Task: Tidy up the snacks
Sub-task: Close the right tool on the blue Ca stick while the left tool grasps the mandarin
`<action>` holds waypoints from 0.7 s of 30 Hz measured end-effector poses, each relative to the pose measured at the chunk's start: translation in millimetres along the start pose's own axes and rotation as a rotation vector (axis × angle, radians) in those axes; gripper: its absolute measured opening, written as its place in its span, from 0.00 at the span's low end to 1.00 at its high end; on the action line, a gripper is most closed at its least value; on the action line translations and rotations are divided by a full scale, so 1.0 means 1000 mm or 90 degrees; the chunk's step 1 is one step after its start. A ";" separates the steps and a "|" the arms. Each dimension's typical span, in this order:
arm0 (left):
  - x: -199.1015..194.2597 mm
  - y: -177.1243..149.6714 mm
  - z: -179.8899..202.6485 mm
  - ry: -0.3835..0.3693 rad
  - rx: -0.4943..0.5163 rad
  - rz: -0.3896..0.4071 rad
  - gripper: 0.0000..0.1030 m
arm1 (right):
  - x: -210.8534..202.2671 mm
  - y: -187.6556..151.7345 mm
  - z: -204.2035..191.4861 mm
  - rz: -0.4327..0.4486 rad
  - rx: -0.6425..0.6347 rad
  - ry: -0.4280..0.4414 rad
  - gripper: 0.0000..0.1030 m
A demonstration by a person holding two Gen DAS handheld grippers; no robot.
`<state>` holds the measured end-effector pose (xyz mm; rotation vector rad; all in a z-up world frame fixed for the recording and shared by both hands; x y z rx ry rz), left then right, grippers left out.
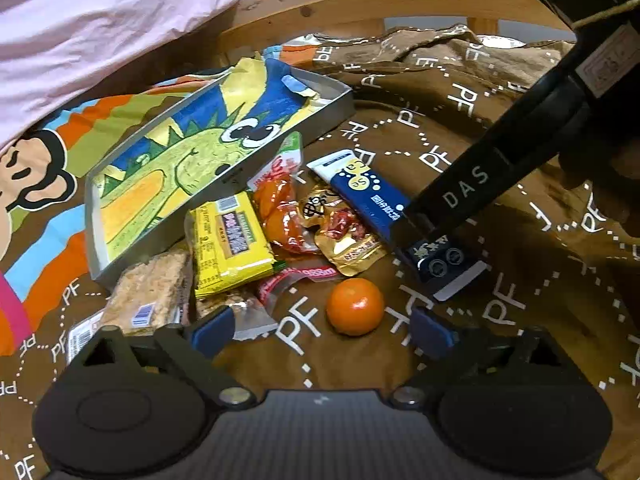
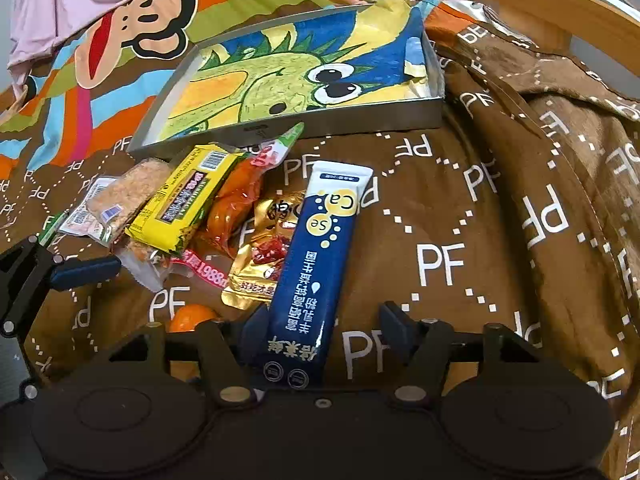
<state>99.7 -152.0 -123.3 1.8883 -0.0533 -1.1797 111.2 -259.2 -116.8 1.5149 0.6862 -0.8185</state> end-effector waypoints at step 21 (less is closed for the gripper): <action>0.006 0.003 0.005 -0.077 -0.036 -0.005 0.43 | 0.003 -0.002 0.000 -0.004 -0.004 -0.003 0.47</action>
Point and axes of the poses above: each gripper's, at about its wrist camera, not at the fingertips, and x roughly the way its jaws point, z to its right, y to its top, the point moved 9 cm from there along x, roughly the way its jaws point, and after that the axes turned 5 degrees about -y, right-handed, at the moved point
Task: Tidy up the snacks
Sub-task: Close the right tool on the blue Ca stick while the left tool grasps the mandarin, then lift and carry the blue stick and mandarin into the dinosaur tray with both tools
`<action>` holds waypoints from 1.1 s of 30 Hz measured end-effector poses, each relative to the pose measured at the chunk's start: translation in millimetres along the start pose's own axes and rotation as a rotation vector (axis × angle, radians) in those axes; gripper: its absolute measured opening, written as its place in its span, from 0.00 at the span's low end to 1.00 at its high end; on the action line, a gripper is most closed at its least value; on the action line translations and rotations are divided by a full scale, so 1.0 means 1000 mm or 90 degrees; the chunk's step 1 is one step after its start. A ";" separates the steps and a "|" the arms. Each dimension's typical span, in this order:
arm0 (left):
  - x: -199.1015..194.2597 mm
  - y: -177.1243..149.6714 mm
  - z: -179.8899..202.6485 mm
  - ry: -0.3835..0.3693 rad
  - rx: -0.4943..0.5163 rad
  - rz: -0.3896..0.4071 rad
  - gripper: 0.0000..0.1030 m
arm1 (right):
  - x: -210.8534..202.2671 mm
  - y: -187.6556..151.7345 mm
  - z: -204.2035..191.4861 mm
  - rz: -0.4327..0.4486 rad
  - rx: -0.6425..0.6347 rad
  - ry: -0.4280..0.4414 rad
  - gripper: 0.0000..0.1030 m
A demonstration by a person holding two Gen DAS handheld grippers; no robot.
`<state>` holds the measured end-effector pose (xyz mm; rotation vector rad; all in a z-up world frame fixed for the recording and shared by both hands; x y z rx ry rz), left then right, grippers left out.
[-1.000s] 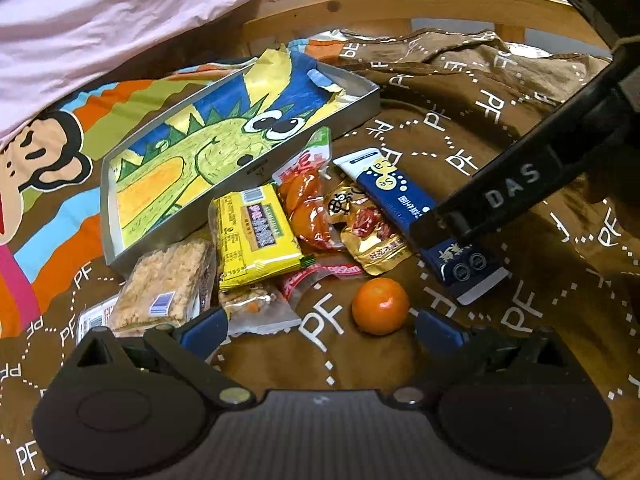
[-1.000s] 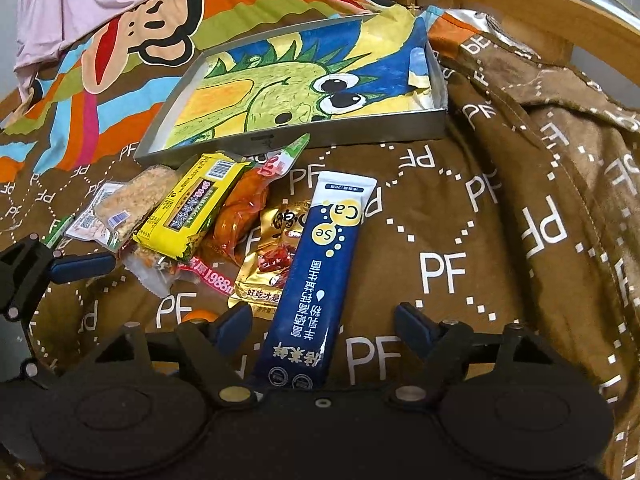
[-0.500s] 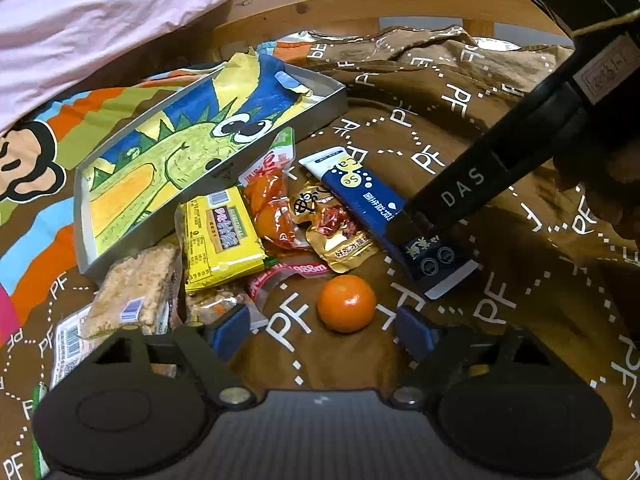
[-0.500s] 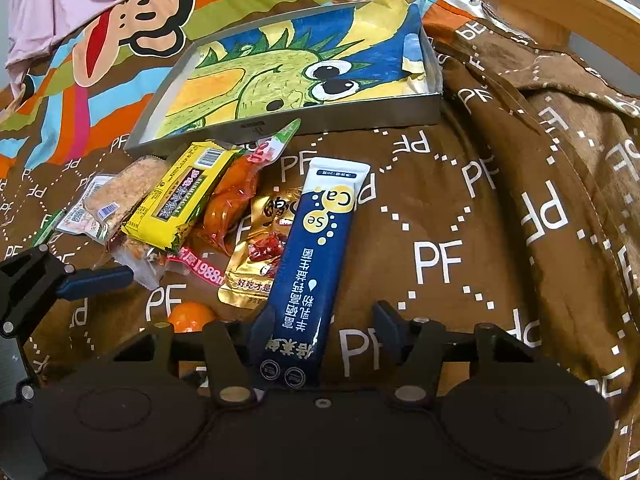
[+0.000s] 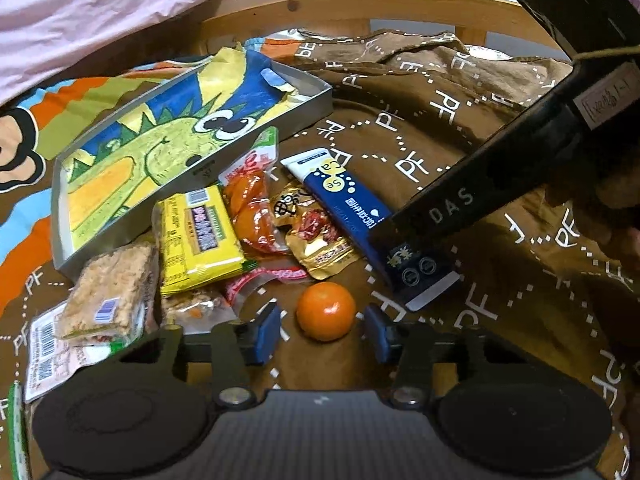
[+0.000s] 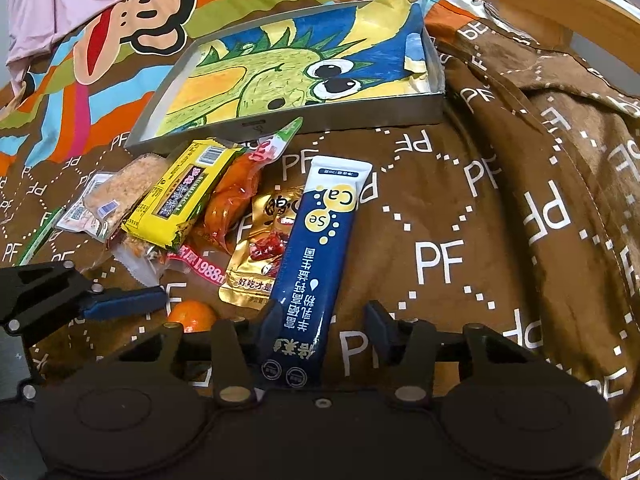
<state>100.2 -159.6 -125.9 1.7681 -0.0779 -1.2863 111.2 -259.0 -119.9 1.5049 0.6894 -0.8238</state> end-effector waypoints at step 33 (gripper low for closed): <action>-0.014 0.009 -0.007 -0.002 -0.086 0.005 0.34 | -0.001 0.002 -0.012 0.026 -0.026 -0.044 0.34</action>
Point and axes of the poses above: each gripper's, at about its wrist camera, not at the fingertips, and x roughly the way its jaws point, z to its right, y to its top, the point moved 9 cm from there along x, roughly the way its jaws point, and after that the axes turned 5 degrees about -y, right-handed, at the moved point
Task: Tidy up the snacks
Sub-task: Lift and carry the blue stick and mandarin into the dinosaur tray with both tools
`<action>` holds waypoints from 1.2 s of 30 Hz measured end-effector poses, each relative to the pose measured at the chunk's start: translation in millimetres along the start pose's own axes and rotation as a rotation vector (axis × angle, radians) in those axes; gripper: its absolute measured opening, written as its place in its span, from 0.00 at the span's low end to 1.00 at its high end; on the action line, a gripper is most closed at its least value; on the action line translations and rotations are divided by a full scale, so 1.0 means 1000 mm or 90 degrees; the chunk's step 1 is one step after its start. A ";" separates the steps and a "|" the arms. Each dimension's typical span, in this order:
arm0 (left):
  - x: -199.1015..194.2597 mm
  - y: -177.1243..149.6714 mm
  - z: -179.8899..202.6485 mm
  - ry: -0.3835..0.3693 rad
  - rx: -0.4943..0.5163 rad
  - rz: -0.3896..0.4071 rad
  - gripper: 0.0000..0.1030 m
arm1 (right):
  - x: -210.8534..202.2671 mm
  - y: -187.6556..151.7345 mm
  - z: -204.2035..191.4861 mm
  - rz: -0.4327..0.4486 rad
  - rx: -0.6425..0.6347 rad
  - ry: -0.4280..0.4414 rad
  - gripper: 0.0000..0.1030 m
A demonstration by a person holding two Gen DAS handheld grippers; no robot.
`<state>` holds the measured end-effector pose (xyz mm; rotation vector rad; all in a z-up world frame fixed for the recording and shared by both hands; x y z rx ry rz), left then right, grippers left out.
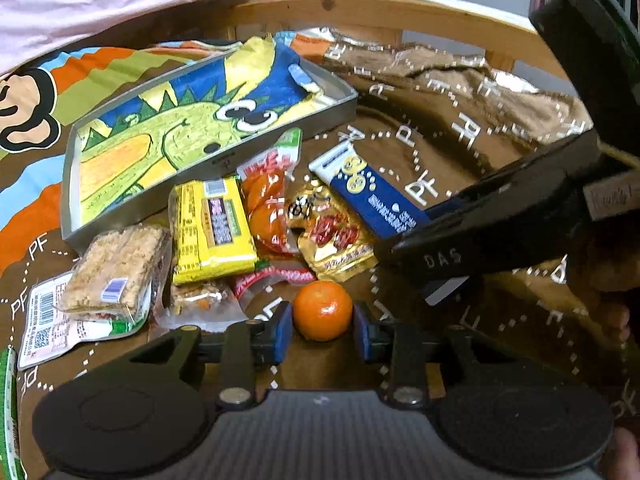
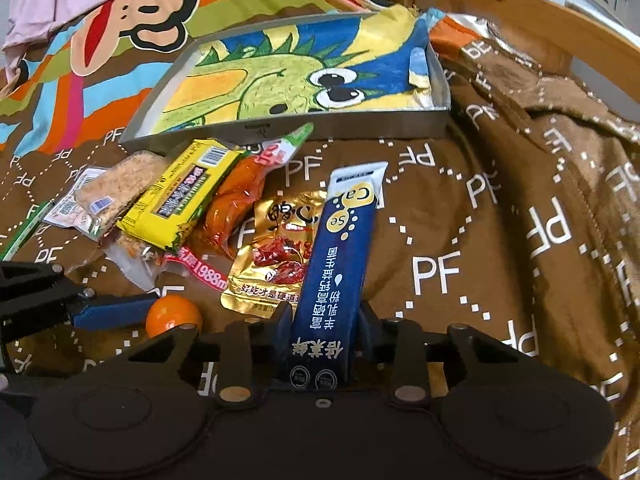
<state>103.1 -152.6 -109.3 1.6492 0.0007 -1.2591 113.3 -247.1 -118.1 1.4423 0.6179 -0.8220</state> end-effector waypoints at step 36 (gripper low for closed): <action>-0.032 0.058 -0.061 0.050 -0.105 0.116 0.34 | -0.059 0.043 -0.006 0.232 -0.118 -0.112 0.06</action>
Point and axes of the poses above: each gripper's, at about its wrist camera, not at the fingertips, and x roughly the way its jaws point, z to its right, y to its top, the point moved 9 cm from there along x, roughly the way its jaws point, and after that the axes turned 5 degrees about -y, right-handed, at the moved point
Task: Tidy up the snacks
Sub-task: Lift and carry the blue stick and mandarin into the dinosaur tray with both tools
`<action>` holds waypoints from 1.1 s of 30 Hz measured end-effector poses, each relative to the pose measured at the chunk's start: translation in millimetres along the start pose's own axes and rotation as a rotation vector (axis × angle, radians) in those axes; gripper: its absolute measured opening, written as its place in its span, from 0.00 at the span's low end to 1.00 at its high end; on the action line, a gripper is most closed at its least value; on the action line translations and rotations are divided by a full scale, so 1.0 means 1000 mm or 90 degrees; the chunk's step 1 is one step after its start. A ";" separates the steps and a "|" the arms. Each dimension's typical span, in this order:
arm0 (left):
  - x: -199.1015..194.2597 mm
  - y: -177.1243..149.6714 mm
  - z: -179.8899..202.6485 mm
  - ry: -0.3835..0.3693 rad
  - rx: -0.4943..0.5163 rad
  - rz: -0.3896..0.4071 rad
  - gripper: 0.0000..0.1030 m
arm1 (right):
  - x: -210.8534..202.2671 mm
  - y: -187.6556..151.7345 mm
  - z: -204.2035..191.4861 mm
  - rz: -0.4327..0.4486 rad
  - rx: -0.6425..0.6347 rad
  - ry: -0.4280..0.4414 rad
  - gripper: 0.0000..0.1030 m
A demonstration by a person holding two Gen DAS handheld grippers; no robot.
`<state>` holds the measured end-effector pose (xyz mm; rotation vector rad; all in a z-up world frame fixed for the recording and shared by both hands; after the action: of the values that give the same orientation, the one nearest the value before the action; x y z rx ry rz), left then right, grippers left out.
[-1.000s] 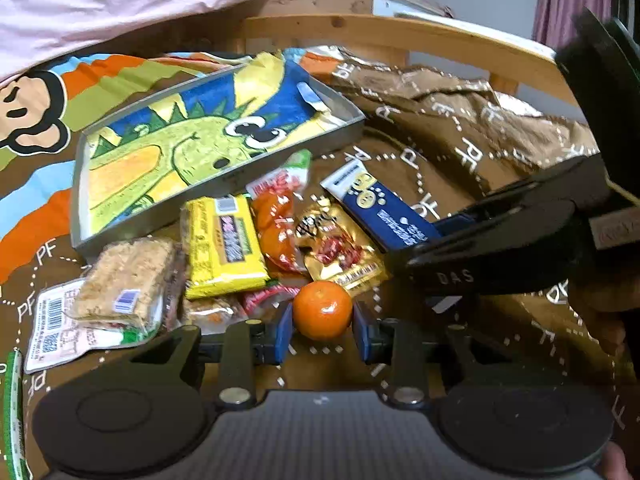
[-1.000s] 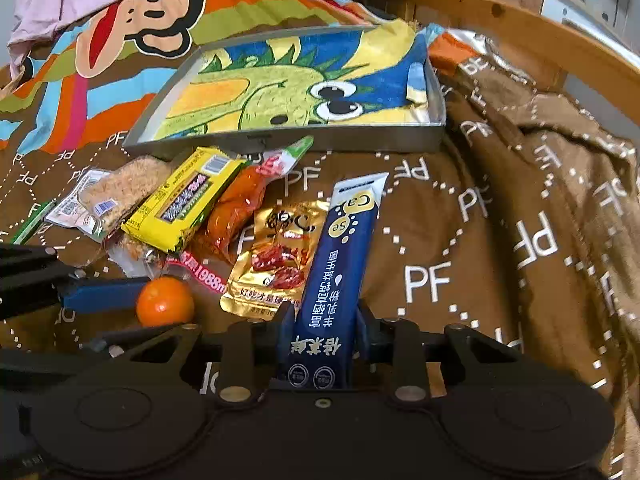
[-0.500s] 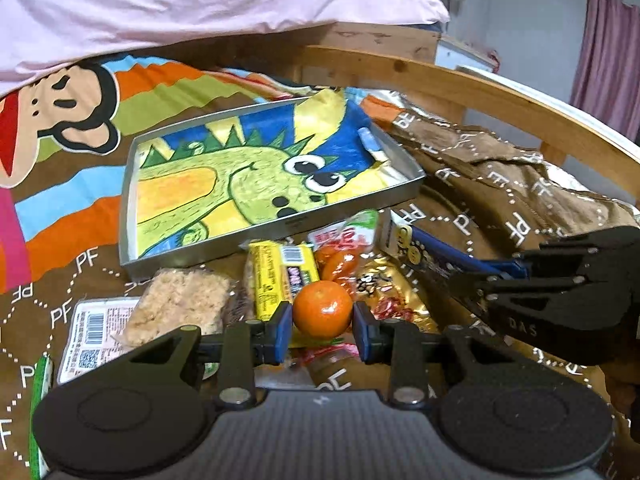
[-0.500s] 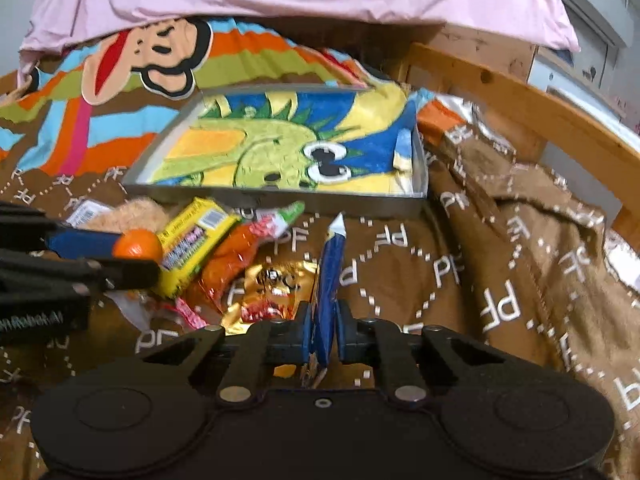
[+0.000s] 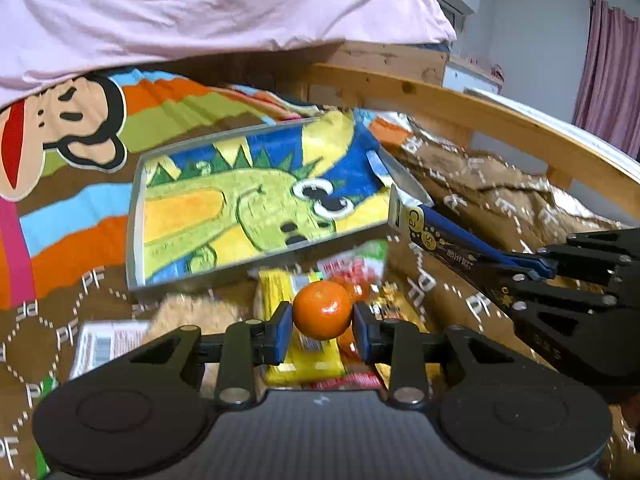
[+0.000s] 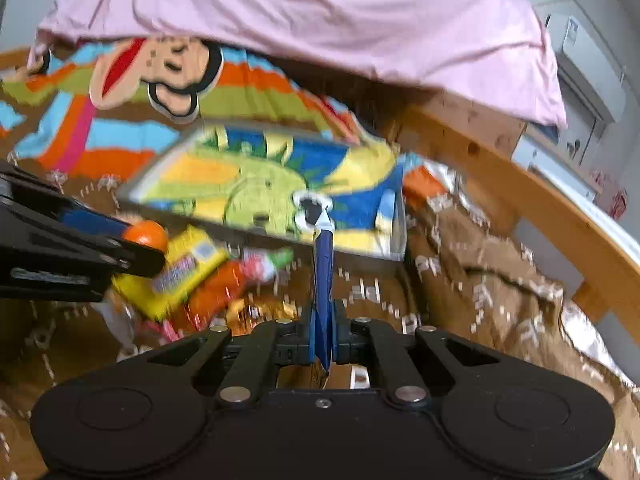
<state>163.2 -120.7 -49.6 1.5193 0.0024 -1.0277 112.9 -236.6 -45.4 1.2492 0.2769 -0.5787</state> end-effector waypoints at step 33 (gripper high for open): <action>0.147 0.073 -0.168 0.081 -0.163 -0.050 0.34 | 0.211 0.105 -0.057 -0.006 0.199 0.132 0.07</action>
<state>390.1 -84.7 -100.4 1.3550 0.2748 -0.9517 351.5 -216.3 -83.1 1.6149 0.3746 -0.5131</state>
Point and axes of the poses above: each gripper's, at about its wrist camera, not at the fingertips, and x roughly the way its jaws point, z to its right, y to its top, the point moved 9 cm from there along x, roughly the way its jaws point, and after that the axes turned 5 degrees about -y, right-handed, at the moved point
